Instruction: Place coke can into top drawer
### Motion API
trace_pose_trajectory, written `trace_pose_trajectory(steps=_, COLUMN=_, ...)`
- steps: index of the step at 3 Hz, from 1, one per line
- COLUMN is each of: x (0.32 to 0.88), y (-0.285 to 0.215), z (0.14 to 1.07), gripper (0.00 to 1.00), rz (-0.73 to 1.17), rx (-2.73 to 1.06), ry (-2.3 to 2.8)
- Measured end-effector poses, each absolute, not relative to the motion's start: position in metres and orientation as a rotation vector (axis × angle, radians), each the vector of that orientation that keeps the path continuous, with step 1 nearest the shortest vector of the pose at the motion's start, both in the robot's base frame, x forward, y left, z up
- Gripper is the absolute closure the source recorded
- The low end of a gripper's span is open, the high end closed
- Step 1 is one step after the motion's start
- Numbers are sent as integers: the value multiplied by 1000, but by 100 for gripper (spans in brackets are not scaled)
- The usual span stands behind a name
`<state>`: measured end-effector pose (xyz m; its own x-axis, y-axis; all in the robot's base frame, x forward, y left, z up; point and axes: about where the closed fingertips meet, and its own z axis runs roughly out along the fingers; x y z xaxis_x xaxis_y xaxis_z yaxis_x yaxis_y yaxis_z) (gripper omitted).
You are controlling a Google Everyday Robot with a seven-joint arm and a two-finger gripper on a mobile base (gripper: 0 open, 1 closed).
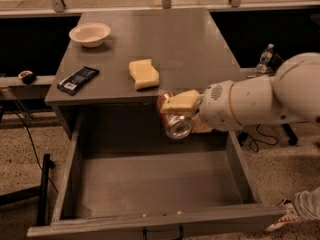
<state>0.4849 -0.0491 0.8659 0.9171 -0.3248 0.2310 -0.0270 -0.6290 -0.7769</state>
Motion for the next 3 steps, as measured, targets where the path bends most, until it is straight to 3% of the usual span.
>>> trace_pose_trajectory(steps=3, x=507, y=29, z=754, gripper=100, rz=-226, rx=-2282, ry=195)
